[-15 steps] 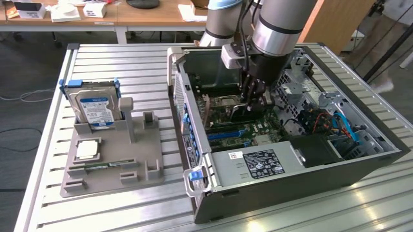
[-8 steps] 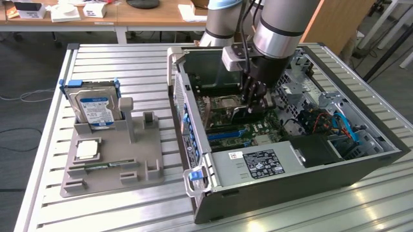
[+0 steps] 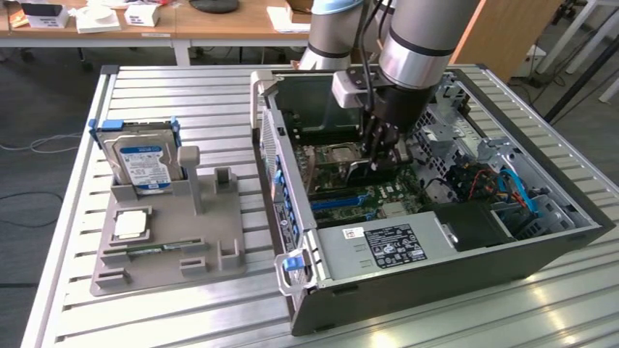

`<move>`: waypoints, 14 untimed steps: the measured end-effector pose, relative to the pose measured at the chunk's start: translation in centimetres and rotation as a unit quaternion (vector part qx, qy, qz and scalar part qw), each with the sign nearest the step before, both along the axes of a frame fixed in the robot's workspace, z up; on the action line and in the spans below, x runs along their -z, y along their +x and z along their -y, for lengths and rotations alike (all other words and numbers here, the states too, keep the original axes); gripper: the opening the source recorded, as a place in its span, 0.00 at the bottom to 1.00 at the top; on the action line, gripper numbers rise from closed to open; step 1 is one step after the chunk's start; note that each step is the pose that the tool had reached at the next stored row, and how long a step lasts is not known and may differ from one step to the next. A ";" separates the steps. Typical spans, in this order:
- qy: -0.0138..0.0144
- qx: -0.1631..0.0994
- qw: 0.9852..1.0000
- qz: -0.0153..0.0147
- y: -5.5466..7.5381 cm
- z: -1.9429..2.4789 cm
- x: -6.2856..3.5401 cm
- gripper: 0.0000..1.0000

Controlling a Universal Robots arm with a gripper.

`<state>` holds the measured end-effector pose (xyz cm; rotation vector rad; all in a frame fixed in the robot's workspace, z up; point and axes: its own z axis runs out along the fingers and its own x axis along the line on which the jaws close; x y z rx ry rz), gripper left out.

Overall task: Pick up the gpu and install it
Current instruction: 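Insert the gpu into the slot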

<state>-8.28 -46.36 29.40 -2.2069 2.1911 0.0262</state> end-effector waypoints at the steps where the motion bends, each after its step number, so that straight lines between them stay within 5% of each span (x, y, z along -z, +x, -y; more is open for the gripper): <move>1: 0.000 0.000 1.000 0.000 0.0 0.00 0.03 0.27; 14: 0.000 0.000 1.000 0.000 -0.1 0.00 0.32 0.27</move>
